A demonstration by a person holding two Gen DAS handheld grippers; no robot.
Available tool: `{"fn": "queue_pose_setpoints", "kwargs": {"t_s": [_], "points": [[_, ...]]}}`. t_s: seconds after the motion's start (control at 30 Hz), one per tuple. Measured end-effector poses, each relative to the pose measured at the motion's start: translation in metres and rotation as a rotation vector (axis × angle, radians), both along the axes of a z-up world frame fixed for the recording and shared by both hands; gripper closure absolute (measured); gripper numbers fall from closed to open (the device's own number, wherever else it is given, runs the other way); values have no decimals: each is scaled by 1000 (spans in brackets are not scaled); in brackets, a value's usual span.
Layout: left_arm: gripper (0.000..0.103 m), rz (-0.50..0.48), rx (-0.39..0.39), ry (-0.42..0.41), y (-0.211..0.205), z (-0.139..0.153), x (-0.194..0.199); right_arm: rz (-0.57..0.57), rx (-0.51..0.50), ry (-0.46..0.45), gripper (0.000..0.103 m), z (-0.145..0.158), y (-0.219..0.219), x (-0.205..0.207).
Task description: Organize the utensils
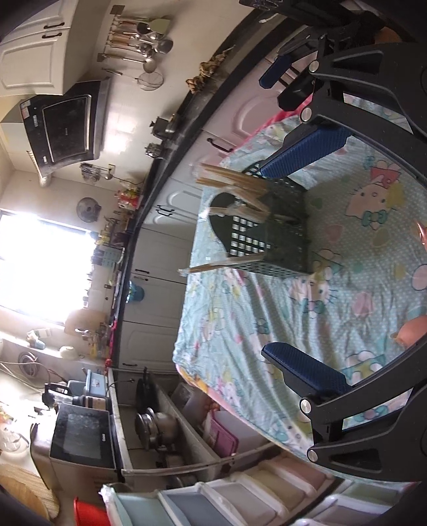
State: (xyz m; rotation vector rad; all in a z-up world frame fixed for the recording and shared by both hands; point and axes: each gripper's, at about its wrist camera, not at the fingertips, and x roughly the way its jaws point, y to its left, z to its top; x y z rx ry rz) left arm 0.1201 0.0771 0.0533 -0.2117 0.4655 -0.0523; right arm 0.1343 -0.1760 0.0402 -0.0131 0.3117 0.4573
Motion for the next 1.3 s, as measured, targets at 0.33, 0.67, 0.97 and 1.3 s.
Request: {"fn": "queue_pose_setpoints", "kwargs": {"t_s": [0.33, 0.67, 0.97, 1.3], "points": [[11, 7, 4, 21, -9, -29, -14, -43, -46, 79, 7, -38, 2, -14], [11, 9, 43, -53, -17, -44, -30, -115, -9, -6, 7, -58, -11, -30], [11, 18, 25, -84, -20, -54, -33, -133, -16, -81, 7, -62, -12, -39], [11, 23, 35, -93, -21, -53, -33, -135, -16, -67, 7, -65, -12, -38]]}}
